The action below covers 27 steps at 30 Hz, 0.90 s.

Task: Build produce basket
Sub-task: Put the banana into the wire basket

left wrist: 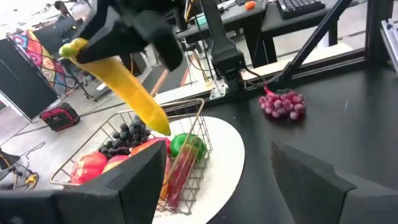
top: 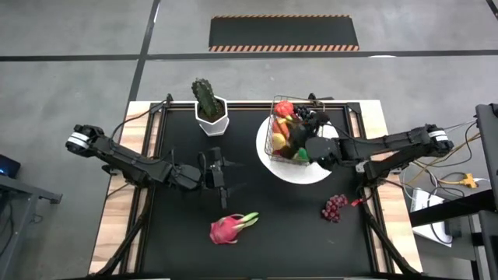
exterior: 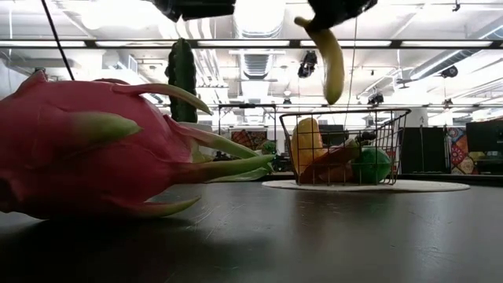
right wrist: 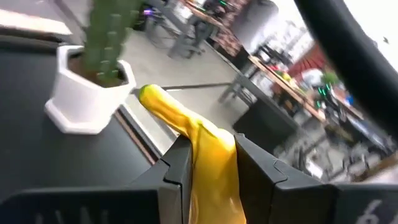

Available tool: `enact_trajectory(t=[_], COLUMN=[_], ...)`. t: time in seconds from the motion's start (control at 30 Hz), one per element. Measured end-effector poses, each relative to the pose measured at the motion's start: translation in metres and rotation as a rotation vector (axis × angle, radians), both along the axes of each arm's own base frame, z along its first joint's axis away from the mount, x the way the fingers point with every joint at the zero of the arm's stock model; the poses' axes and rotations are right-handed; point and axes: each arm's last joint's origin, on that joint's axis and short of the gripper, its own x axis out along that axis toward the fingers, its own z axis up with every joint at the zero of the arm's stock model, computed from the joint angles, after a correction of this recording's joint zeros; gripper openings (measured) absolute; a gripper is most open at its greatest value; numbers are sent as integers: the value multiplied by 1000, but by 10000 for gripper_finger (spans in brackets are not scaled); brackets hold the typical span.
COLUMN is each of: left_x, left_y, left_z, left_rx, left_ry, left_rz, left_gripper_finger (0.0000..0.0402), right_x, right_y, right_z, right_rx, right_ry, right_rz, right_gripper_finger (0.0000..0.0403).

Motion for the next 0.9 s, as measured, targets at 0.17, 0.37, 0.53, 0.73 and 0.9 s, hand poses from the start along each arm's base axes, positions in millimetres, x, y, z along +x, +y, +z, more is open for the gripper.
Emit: enact_trajectory(t=[0.17, 0.37, 0.53, 0.73, 0.9], left_x=[-4, -4, -4, -4, -4], left_y=[1, 1, 1, 1, 1], left_z=[1, 0, -2, -2, -2], left_rx=[-5, 0, 6, 6, 7], left_ry=[-12, -1, 17, 17, 18], left_rz=[0, -1, -1, -1, -1], left_gripper_finger=[267, 267, 267, 267, 267], right_x=[0, -3, -3, 2, 6], right_y=[-23, -28, -28, -28, -28], right_z=[-21, -37, -44, -52, -58], right_rx=[96, 189, 238, 265, 262], right_ry=[-88, -205, -270, -292, -269], right_rz=[-125, -187, -211, -228, -231], right_gripper_finger=[88, 91, 99, 133, 182])
